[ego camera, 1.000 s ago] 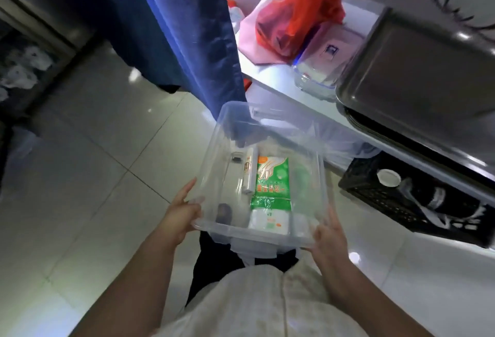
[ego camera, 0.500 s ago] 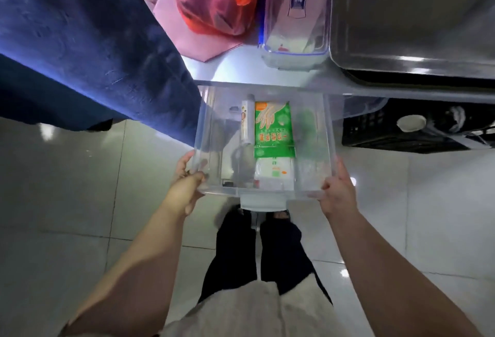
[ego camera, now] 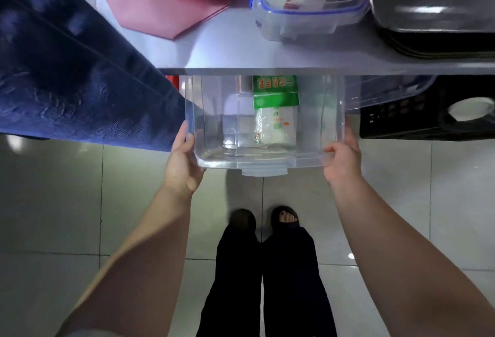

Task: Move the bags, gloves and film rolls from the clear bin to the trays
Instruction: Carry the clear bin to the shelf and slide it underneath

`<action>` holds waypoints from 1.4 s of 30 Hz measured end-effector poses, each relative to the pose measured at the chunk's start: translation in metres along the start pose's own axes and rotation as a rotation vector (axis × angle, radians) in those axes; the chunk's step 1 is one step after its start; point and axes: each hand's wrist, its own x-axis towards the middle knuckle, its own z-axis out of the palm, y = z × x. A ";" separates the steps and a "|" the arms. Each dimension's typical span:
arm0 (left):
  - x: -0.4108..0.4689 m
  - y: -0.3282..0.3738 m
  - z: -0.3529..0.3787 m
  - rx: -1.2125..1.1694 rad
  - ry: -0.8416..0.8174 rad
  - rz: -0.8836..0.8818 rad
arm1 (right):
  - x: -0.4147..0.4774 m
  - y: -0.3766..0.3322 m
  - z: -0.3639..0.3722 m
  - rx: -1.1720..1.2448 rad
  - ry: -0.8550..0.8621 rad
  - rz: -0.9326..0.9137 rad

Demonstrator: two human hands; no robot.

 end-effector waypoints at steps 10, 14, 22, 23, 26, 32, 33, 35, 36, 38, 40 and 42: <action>-0.022 -0.002 0.020 0.398 0.511 0.212 | -0.027 -0.022 -0.047 -0.073 -0.105 0.015; -0.054 -0.009 0.044 0.694 0.388 0.356 | -0.051 -0.034 -0.082 0.160 -0.084 0.115; -0.100 -0.030 0.187 0.718 0.051 0.274 | -0.056 -0.051 -0.139 0.714 -0.237 0.317; -0.102 -0.032 0.207 0.679 0.004 0.211 | -0.052 -0.052 -0.143 0.789 -0.263 0.355; -0.094 -0.047 0.262 0.598 -0.149 0.030 | -0.028 -0.049 -0.149 0.985 -0.361 0.457; -0.036 -0.086 0.337 0.715 -0.229 -0.103 | 0.043 -0.026 -0.114 1.243 -0.363 0.566; -0.024 -0.091 0.346 0.772 -0.230 -0.099 | 0.057 -0.020 -0.105 1.247 -0.358 0.582; -0.005 -0.103 0.361 0.904 -0.242 -0.105 | 0.086 -0.011 -0.086 1.241 -0.363 0.613; 0.004 -0.110 0.366 0.964 -0.251 -0.117 | 0.102 -0.006 -0.076 1.234 -0.373 0.640; 0.017 -0.123 0.370 1.075 -0.292 -0.113 | 0.128 0.001 -0.058 1.233 -0.390 0.702; 0.031 -0.136 0.373 1.213 -0.361 -0.064 | 0.154 0.009 -0.041 1.239 -0.427 0.726; 0.044 -0.150 0.376 1.351 -0.378 0.038 | 0.170 0.017 -0.022 1.213 -0.446 0.734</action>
